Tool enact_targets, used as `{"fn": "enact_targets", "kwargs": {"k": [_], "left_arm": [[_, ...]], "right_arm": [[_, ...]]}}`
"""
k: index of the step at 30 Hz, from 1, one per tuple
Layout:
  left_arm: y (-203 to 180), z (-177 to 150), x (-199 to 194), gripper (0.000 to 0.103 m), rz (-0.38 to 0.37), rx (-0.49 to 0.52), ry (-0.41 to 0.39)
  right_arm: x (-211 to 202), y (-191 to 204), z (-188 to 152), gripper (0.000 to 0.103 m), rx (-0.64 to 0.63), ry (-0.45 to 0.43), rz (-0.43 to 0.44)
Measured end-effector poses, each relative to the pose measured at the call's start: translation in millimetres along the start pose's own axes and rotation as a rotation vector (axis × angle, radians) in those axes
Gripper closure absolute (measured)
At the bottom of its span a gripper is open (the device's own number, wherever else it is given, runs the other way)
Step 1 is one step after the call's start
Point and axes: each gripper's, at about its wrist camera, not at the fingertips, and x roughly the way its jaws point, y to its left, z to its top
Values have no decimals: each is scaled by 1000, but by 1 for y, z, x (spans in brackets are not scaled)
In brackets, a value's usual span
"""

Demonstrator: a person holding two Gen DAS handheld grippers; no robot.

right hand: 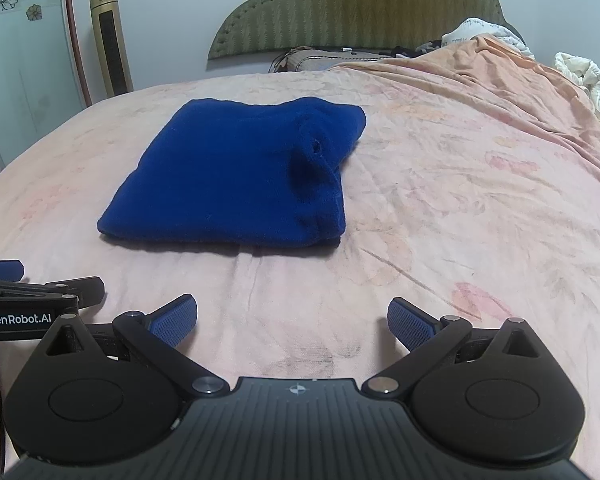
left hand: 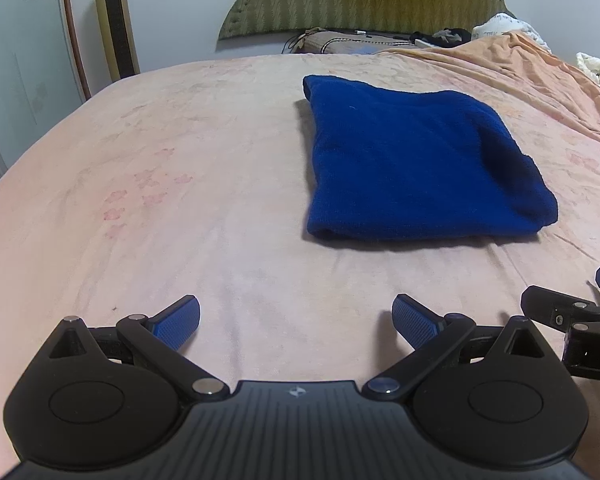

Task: Fold small clothes

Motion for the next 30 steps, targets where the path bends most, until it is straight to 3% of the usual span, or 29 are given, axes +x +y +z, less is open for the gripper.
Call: {"fn": "enact_targets", "kwargs": {"k": [30], "left_arm": [[5,-2,3,0,-2,-27,23]], "right_arm": [[2,6,3,0,-10,3,8]]}}
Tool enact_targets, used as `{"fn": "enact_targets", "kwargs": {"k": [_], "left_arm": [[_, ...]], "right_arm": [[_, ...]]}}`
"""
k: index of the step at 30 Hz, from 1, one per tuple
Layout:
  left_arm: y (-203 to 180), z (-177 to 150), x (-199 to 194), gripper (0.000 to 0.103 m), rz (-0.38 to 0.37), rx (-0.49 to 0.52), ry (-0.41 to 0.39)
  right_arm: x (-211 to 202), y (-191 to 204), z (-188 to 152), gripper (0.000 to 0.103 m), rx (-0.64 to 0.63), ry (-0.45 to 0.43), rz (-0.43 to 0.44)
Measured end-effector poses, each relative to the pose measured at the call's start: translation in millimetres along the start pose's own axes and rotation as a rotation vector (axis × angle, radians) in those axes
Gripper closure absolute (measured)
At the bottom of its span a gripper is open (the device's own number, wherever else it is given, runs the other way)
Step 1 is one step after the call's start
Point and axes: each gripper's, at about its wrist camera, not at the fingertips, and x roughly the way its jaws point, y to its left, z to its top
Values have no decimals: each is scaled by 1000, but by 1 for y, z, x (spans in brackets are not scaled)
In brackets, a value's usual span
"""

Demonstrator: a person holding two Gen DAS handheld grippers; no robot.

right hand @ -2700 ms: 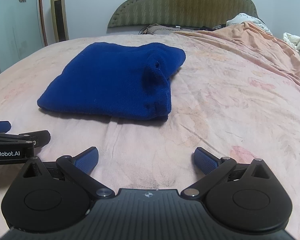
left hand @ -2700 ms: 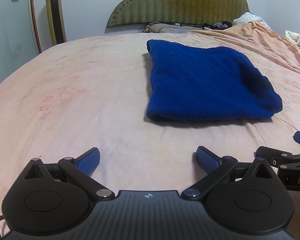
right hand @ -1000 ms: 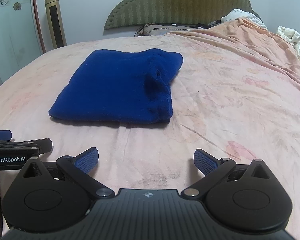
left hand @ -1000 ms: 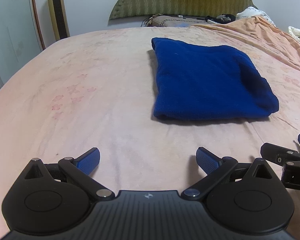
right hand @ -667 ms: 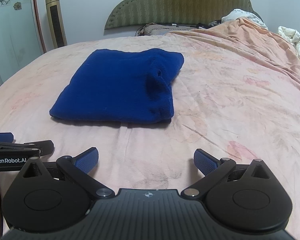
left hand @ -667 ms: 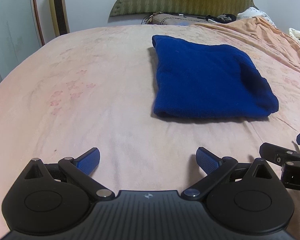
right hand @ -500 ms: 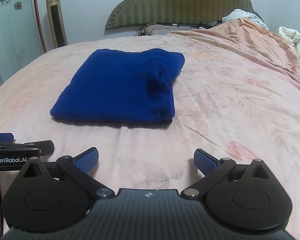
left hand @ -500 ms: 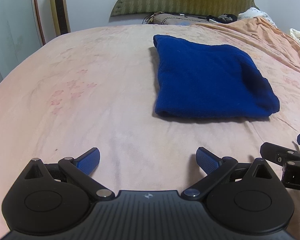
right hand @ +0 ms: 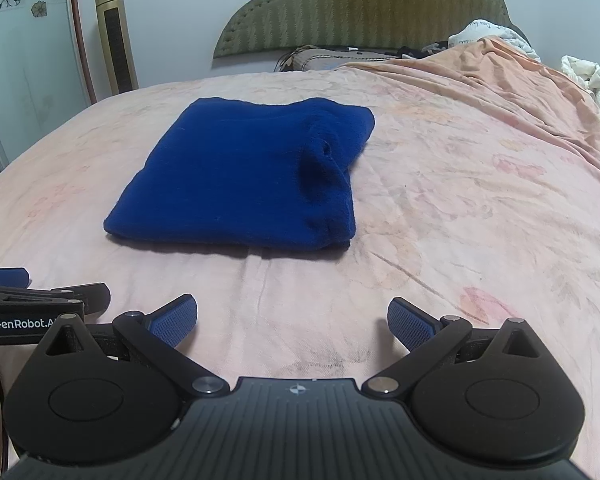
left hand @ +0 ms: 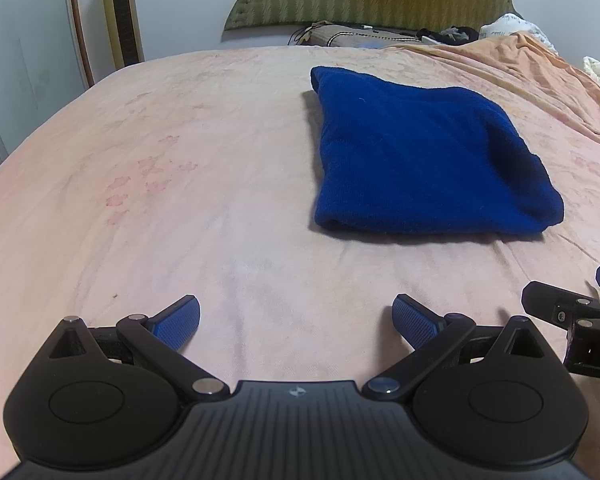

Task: Fold small clothes

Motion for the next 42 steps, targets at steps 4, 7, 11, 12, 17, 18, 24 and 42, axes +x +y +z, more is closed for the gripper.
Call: {"fn": "enact_targets", "kwargs": {"k": [4,7,11,12,17,18,24,42], "left_arm": [[0,0,0,0,0,-1,2],[0,0,0,0,0,-3,1],[-1,-1,0,0,1,-6,1],[-1,-1,0,0,2,-6,2],[-1,-1,1,0,1,-6,1],[-1,-1,1,0,1,-5,2],[-2,-1,0,0,4,-2,3],[-2,-3,-1,0,3,4,0]], "right_arm": [[0,0,0,0,-1,0,1],[0,0,0,0,0,0,1],[0,-2,1,0,6,0,1],[0,-1,1,0,6,0,2],[-1,-2,1,0,1,-3,6],[-1,-2,1,0,0,-3,6],[-1,-3,0,0,-8,-4,5],[0,-6,-2,0,3,0,7]]}}
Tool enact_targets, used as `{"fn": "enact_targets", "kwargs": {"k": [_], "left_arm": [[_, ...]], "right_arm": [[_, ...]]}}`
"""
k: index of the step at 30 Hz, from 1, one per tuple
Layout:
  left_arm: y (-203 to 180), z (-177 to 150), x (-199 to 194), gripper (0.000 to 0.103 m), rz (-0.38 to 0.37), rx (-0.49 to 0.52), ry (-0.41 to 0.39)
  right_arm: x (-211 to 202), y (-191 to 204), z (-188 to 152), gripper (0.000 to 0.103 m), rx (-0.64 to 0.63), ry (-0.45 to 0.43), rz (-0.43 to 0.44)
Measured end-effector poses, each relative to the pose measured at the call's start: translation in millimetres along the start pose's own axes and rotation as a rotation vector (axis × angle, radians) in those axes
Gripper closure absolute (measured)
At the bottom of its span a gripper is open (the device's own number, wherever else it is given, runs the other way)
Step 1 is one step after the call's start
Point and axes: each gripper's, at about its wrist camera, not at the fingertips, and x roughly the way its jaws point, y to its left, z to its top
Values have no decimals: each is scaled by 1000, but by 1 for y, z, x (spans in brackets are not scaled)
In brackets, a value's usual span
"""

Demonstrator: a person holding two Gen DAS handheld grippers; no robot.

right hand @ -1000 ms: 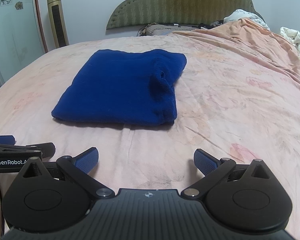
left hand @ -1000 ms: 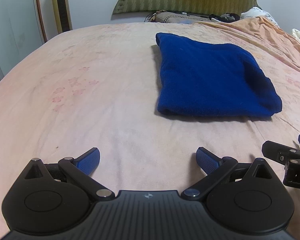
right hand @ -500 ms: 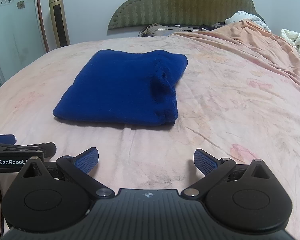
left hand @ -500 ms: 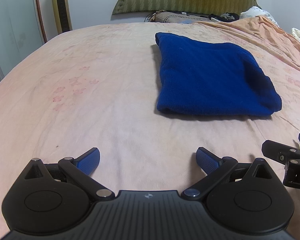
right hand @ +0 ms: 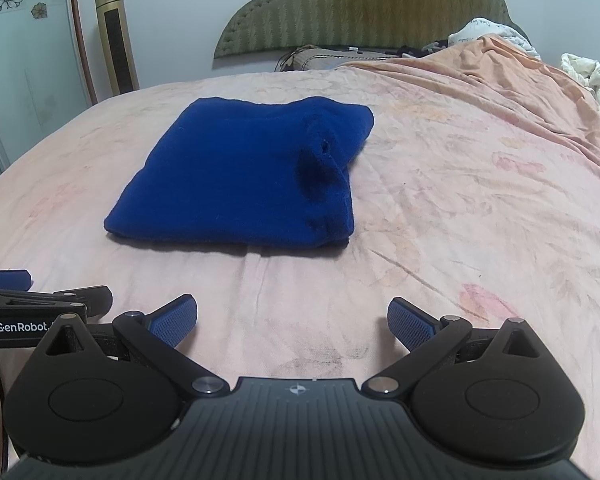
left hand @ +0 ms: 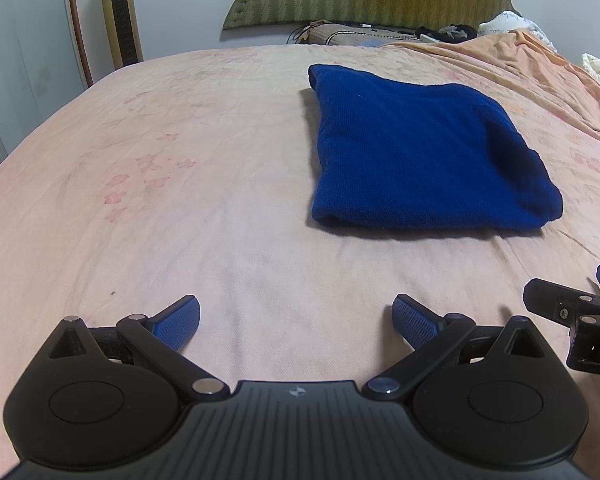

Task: Fold small clothes

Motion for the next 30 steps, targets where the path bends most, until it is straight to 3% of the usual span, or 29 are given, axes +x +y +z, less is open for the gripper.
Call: {"fn": "enact_targets", "kwargs": {"k": [30], "left_arm": [[2,0,2,0,-11,-10,11]], "right_arm": [[-2,-2,1,0,-1,-3,2]]}}
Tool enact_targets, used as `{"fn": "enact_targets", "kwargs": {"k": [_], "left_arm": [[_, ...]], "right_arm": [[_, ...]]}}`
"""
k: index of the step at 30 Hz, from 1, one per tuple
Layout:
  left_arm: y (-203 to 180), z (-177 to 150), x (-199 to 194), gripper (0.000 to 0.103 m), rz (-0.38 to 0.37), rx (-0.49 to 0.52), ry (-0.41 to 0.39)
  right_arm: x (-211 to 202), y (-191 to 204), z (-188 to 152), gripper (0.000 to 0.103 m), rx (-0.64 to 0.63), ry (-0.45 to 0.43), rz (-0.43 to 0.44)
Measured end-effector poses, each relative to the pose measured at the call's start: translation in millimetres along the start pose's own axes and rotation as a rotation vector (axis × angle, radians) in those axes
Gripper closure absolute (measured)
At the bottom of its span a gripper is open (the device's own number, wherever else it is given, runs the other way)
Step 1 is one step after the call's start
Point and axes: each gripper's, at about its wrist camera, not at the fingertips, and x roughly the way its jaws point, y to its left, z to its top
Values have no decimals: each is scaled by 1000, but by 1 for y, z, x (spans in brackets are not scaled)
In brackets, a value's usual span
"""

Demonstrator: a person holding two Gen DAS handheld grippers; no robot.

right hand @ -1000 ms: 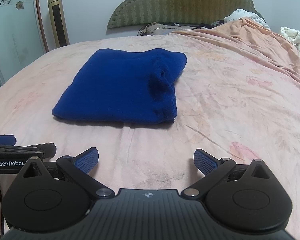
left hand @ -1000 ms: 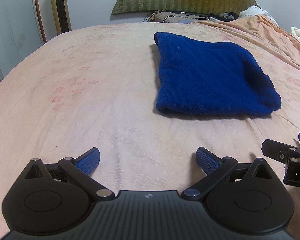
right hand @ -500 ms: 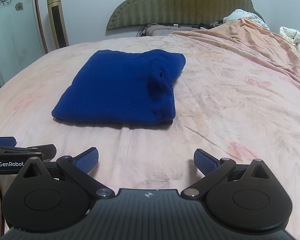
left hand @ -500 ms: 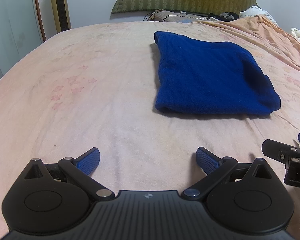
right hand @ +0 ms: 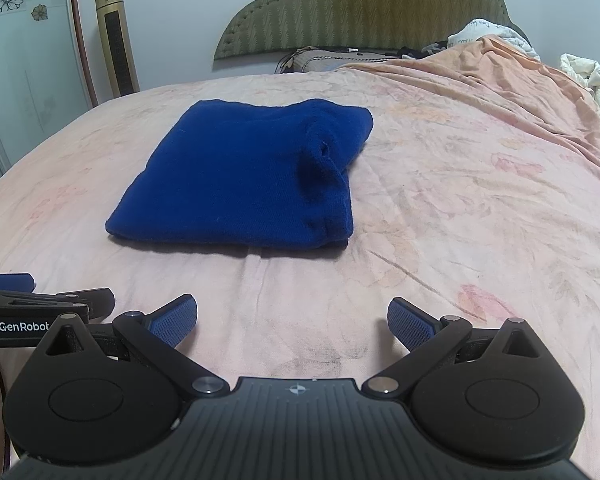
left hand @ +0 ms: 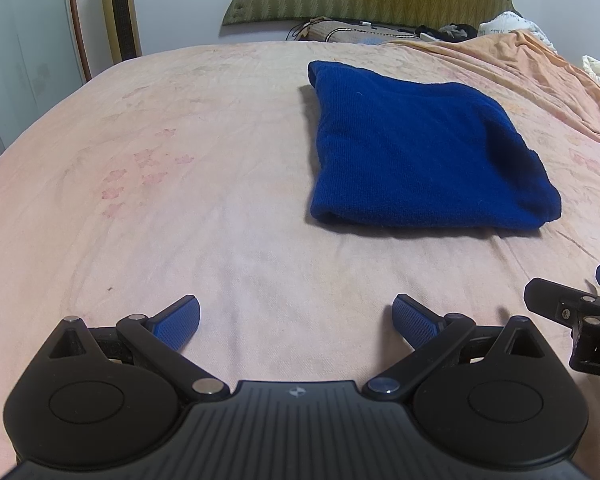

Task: Fold small clothes

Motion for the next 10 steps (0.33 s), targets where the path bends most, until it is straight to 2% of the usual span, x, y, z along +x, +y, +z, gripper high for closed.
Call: {"fn": "enact_targets", "kwargs": {"k": [10], "left_arm": [[-3,0,1,0,10,19,-10]], "right_arm": [[0,2,2,0,-8,3,7]]}}
